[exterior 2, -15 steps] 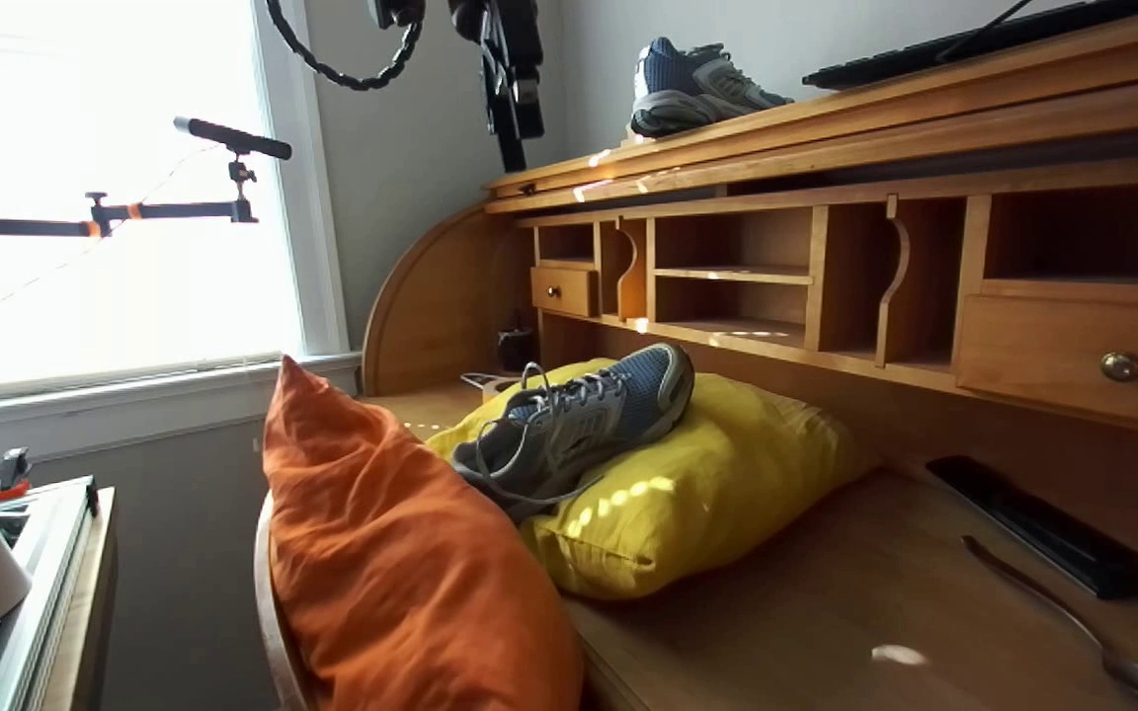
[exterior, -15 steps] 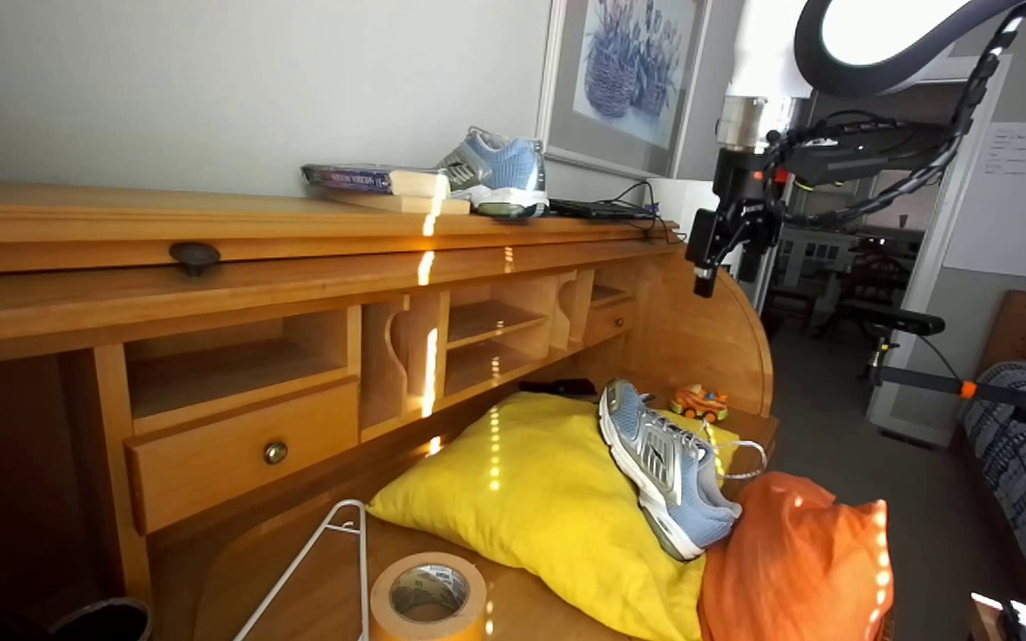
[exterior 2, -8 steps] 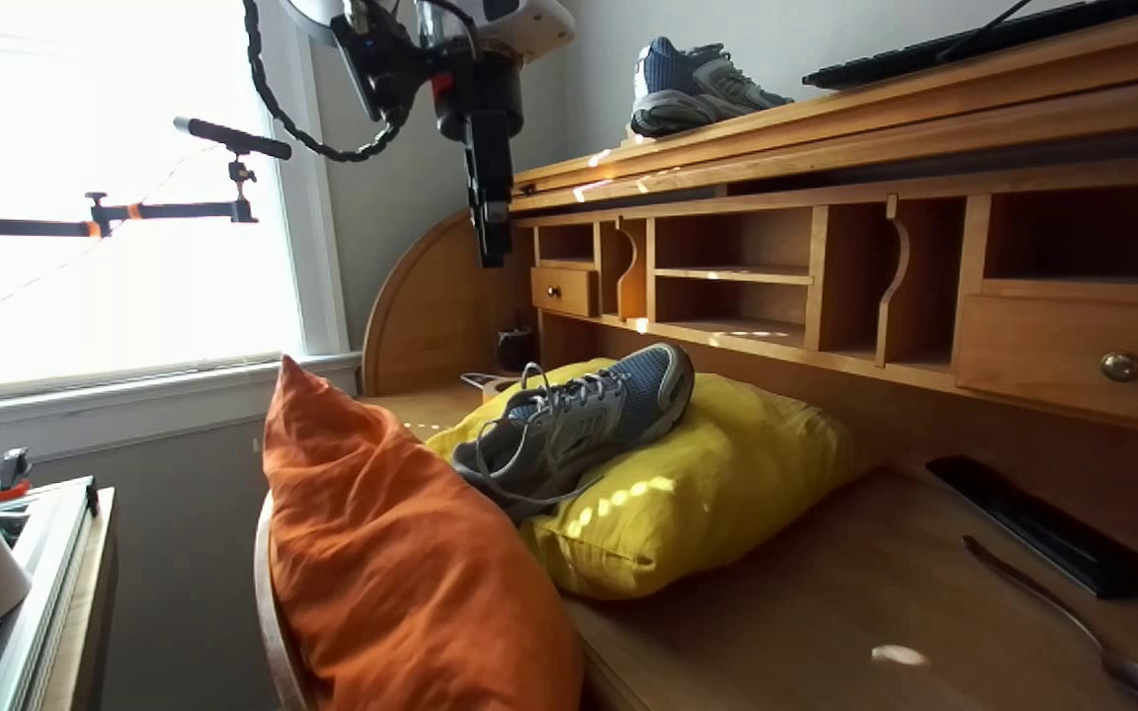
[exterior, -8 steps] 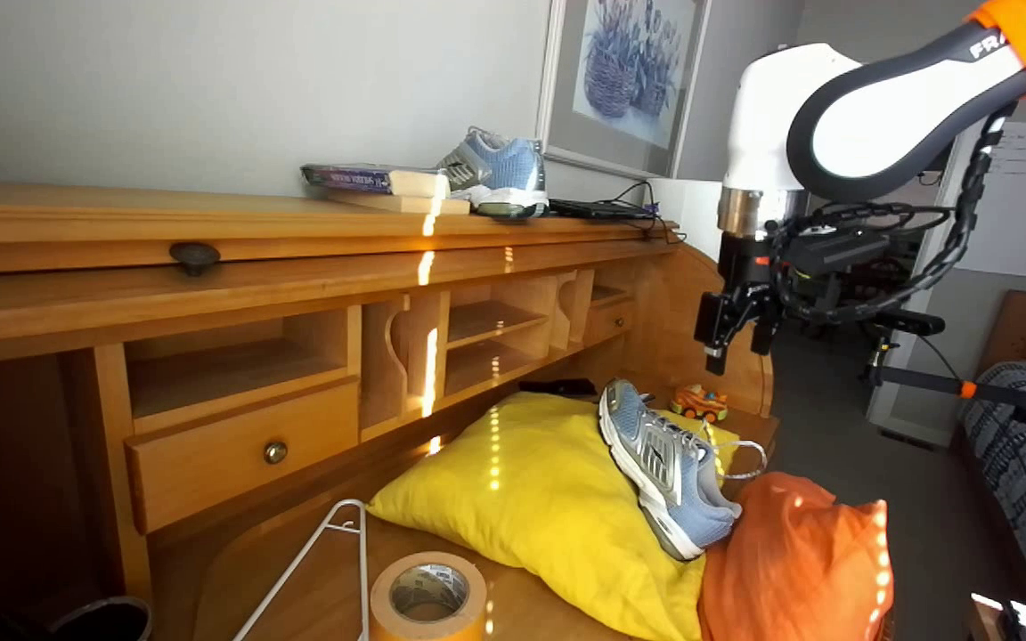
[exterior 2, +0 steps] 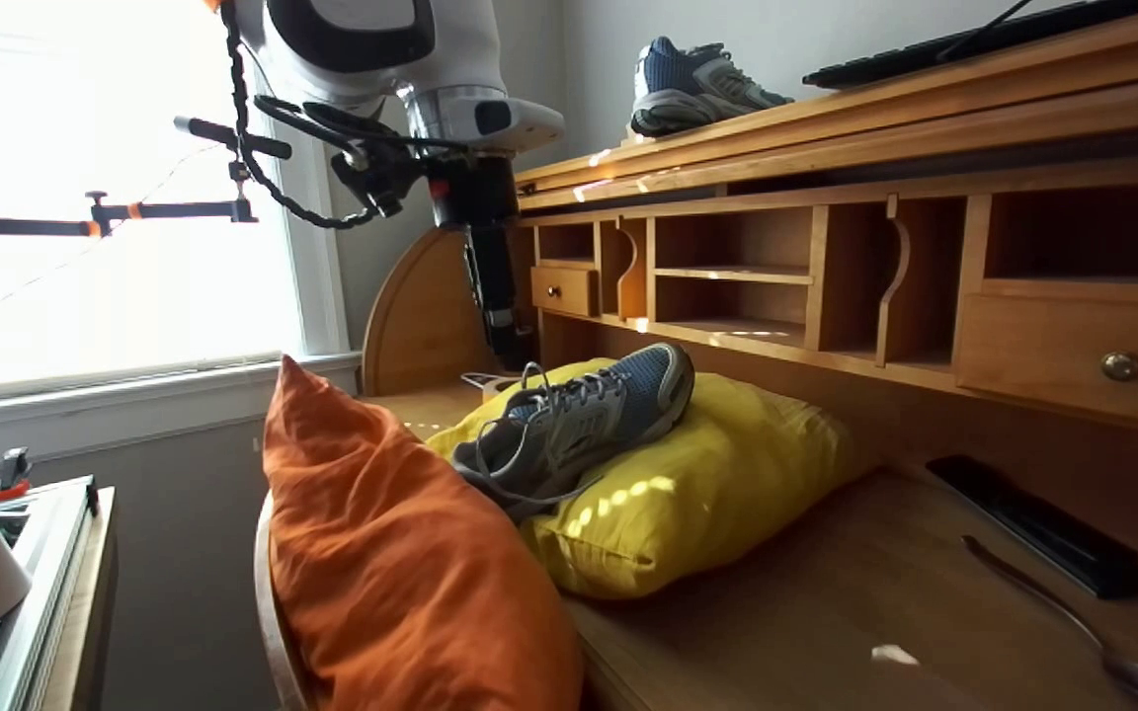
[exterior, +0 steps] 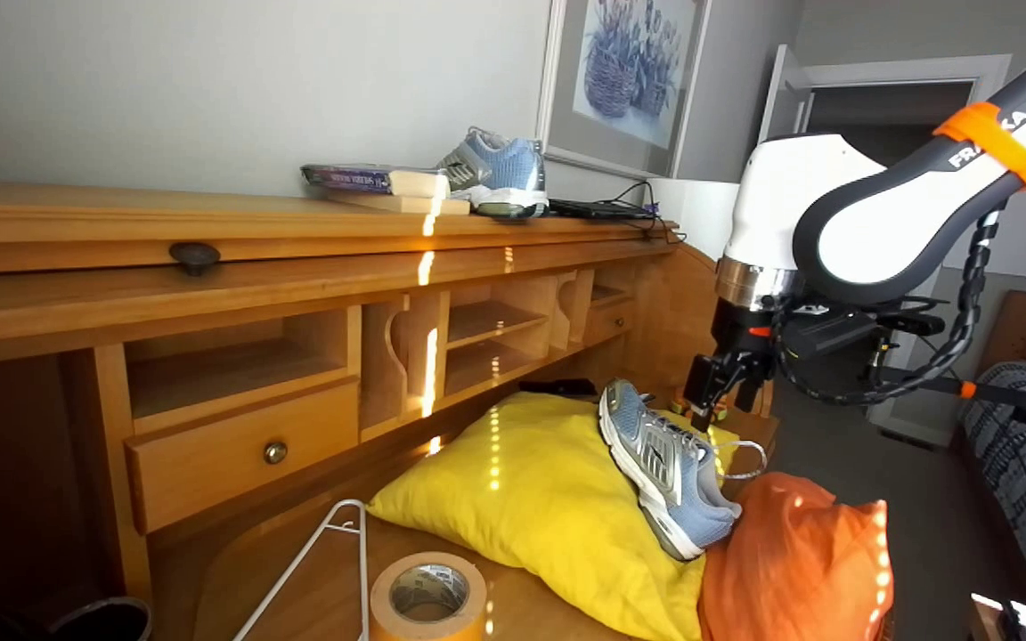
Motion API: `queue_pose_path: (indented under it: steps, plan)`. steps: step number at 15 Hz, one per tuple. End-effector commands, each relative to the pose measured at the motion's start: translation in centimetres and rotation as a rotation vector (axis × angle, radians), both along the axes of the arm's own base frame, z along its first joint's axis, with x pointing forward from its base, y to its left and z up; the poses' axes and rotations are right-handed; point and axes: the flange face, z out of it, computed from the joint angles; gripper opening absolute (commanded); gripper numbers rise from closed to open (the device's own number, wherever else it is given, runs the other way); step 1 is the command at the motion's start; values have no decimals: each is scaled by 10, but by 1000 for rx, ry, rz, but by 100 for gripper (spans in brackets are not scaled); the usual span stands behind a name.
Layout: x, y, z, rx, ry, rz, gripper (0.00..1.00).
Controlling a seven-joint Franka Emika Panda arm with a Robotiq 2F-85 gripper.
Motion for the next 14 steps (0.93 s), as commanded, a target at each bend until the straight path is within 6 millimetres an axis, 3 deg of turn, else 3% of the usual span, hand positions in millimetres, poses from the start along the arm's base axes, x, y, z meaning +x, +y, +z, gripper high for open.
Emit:
queue_pose_path:
  steps: [1, 8, 14]
  plan:
    - [-7, 7, -24, 19, -9, -6, 100]
    - [-12, 14, -55, 16, -41, -30, 100]
    - [-8, 19, -69, -12, -89, -51, 100]
